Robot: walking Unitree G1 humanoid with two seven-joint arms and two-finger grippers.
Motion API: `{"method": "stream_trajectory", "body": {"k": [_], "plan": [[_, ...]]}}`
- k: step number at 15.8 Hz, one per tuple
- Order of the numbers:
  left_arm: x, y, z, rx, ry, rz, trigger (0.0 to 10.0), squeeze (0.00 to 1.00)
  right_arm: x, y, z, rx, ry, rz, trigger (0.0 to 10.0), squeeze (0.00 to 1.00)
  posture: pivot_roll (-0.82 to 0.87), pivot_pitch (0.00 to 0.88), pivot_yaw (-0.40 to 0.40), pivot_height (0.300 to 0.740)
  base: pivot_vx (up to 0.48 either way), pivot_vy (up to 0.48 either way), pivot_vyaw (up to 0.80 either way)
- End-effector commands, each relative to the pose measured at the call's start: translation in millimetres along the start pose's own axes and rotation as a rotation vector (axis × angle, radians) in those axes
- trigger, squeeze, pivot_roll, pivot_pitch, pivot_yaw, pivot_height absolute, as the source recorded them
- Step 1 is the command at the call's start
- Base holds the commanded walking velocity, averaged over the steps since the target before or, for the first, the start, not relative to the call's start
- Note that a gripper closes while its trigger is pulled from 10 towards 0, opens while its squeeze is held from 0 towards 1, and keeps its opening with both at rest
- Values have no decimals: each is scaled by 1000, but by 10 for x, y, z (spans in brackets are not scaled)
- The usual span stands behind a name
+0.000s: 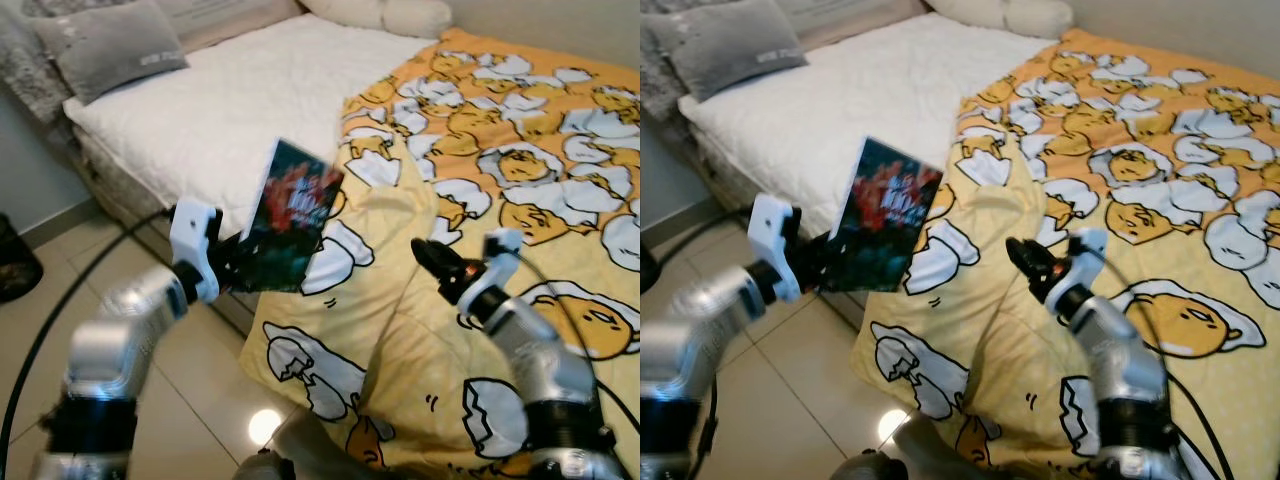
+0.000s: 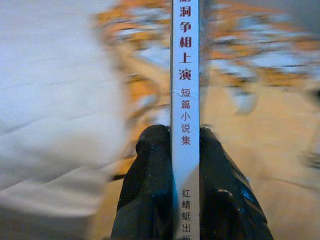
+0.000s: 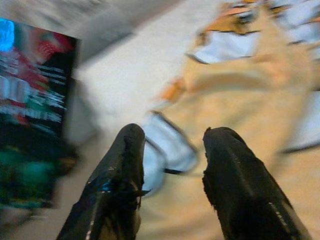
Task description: Clean up the room
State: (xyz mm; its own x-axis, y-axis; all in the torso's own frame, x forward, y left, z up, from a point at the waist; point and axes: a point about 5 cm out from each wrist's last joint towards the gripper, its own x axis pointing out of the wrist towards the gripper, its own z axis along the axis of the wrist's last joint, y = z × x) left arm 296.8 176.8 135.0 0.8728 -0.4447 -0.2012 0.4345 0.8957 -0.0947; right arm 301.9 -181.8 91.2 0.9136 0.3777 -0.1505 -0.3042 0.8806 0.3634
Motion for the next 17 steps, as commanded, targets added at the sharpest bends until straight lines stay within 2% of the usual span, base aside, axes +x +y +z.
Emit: {"method": "stream_trajectory", "body": {"k": [1, 2, 3, 5, 6, 7, 8, 10, 12, 14, 17], "plan": [[-33, 63, 105, 32, -68, 97, 0, 0, 19, 42, 35, -71, -1, -47, 10000, 1000, -77, 0, 68, 740, 0, 0, 0], [-39, 44, 17, 42, -62, 200, 10000, 0, 55, 163, -43, -111, 38, -86, 10000, 0, -103, 0, 82, 740, 0, 0, 0], [-31, -9, -66, 29, -21, 224, 10000, 0, 92, 224, -58, -124, 52, -112, 10000, 0, -103, 0, 83, 740, 0, 0, 0], [-41, -69, -90, 31, -19, 259, 10000, 0, 109, 284, -45, -83, 43, -96, 10000, 0, -76, 0, 74, 740, 0, 0, 0], [-41, -101, -76, 57, -35, 269, 10000, 0, 113, 303, -56, -111, 53, -100, 10000, 0, -61, 0, 64, 740, 0, 0, 0], [-35, -157, -43, 84, -76, 267, 10000, 0, 125, 357, -111, -176, 76, -96, 10000, 0, -45, 0, 59, 740, 0, 0, 800], [-29, -170, -40, 58, -91, 253, 10000, 0, 128, 376, -134, -187, 82, -89, 10000, 0, -45, 0, 60, 740, 0, 0, 800], [-21, -171, 7, 114, -93, 249, 10000, 0, 138, 423, -168, -168, 93, -77, 10000, 0, -42, 0, 68, 740, 0, 0, 800], [-30, -183, 23, 125, -97, 241, 10000, 0, 141, 428, -154, -121, 81, -95, 10000, 0, -45, 0, 72, 740, 0, 0, 0], [-37, -189, 28, 143, -96, 244, 10000, 0, 136, 417, -133, -167, 75, -103, 10000, 0, -42, 0, 73, 740, 0, 0, 0], [-51, -213, 8, 134, -94, 241, 10000, 0, 117, 418, -144, -148, 50, -122, 10000, 0, -38, 0, 73, 740, 0, 0, 0]]}}
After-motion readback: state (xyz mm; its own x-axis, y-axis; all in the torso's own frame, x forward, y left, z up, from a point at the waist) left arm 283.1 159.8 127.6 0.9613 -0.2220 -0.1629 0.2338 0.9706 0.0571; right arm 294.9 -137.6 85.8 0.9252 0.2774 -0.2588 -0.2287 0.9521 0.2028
